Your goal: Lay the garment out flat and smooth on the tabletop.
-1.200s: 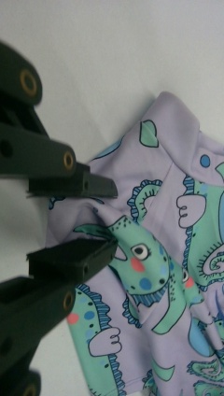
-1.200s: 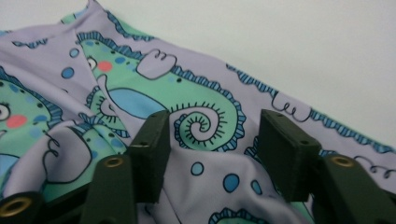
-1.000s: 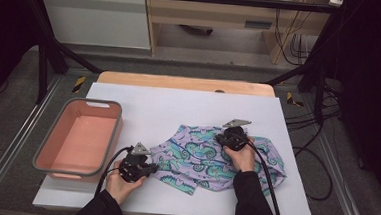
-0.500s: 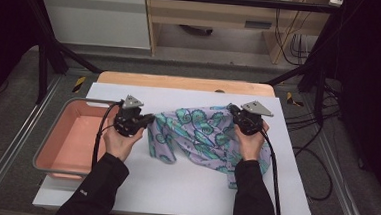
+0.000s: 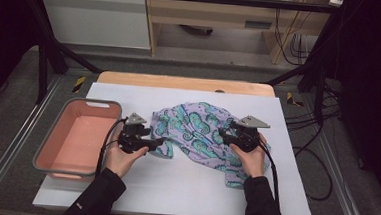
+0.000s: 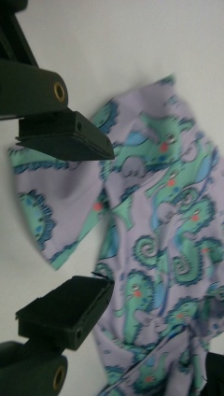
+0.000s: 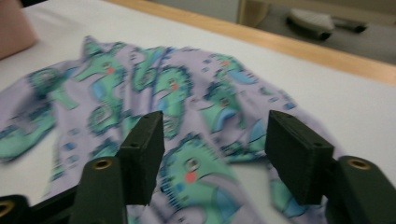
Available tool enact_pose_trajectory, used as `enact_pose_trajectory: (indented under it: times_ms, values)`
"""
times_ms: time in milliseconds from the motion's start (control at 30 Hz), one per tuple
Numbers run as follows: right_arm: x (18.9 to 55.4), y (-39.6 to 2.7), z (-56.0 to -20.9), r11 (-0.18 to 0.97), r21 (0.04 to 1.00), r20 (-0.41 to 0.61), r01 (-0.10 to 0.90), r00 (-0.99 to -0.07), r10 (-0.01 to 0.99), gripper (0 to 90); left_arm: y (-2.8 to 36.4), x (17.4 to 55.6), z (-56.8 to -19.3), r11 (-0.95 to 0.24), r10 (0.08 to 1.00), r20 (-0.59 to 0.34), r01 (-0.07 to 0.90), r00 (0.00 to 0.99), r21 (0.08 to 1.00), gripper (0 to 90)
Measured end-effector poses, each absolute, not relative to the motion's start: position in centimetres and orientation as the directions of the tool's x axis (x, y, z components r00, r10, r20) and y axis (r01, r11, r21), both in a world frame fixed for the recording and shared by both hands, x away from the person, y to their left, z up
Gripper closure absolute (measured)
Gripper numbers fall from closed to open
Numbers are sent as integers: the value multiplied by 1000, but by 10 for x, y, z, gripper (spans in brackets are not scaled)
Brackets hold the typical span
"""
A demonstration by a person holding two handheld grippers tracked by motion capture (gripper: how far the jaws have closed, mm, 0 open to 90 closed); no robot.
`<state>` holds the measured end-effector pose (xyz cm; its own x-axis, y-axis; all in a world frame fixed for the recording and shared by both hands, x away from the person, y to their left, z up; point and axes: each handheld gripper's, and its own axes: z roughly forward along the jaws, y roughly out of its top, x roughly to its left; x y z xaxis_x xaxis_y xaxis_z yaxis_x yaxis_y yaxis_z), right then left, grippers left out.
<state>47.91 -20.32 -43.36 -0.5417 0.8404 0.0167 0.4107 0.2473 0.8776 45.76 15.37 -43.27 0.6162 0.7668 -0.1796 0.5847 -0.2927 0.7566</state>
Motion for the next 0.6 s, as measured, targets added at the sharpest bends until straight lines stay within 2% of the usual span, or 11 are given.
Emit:
enact_pose_trajectory:
  times_ms: [133, 267, 400, 500, 600]
  values:
    - [462, -199, -437, 282, 859, 25, 428, -584, 812, 331, 153, 452, -449, -315, 767, -168, 591, 619, 742, 407]
    - [448, -197, -441, 310, 836, 32, 452, -605, 795, 352, 153, 452, -460, -315, 768, -170, 595, 617, 739, 490]
    - [435, -196, -447, 321, 818, 63, 477, -630, 774, 390, 151, 455, -469, -337, 776, -154, 609, 611, 718, 644]
    - [427, -194, -452, 351, 803, 61, 481, -653, 755, 417, 149, 457, -473, -385, 786, -94, 603, 611, 699, 770]
    - [422, -190, -457, 371, 792, 63, 485, -670, 740, 426, 149, 457, -473, -396, 783, -95, 610, 615, 687, 861]
